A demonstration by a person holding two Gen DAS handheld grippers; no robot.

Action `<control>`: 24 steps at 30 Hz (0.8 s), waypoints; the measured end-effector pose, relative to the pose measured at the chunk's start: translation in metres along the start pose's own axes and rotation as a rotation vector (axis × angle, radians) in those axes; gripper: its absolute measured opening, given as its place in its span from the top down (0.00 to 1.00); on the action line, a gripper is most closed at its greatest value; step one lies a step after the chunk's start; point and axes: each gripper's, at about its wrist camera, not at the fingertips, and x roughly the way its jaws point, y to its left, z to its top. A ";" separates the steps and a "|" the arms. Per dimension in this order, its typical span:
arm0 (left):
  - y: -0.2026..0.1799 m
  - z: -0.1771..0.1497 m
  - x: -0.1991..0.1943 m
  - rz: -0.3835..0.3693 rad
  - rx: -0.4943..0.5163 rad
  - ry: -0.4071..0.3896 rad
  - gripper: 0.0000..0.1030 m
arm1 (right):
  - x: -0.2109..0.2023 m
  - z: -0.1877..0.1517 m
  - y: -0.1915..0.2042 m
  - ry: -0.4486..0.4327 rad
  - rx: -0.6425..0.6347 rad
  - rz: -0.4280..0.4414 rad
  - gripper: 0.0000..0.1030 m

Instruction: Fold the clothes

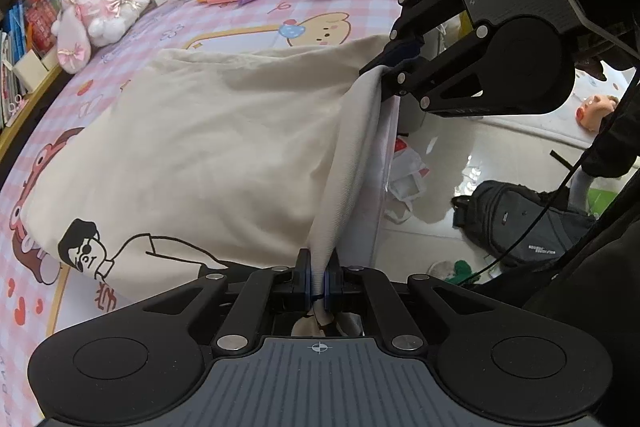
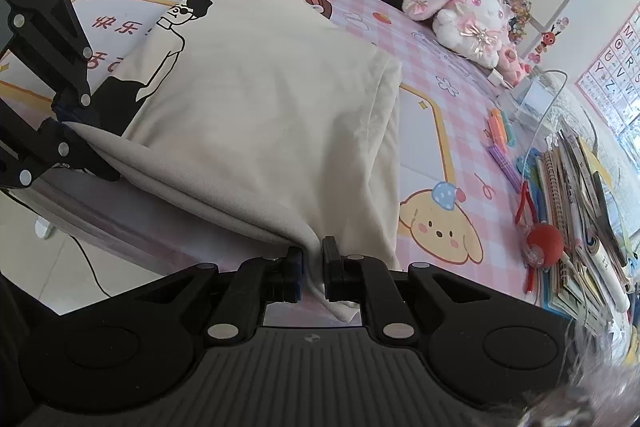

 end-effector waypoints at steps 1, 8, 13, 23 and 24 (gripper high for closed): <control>0.000 0.000 0.000 0.000 -0.002 -0.001 0.96 | 0.000 0.000 0.000 0.001 -0.001 -0.001 0.91; -0.004 -0.002 -0.008 -0.030 -0.016 -0.024 0.96 | -0.003 -0.002 -0.001 0.010 -0.006 -0.007 0.91; -0.011 -0.001 -0.011 -0.067 0.007 -0.039 0.96 | -0.007 -0.009 -0.002 0.016 -0.037 -0.010 0.91; -0.016 -0.001 -0.012 -0.113 0.008 -0.051 0.96 | -0.015 -0.018 0.002 0.024 -0.032 -0.028 0.91; -0.017 -0.001 -0.012 -0.117 0.009 -0.053 0.96 | -0.016 -0.018 0.001 0.026 -0.029 -0.027 0.91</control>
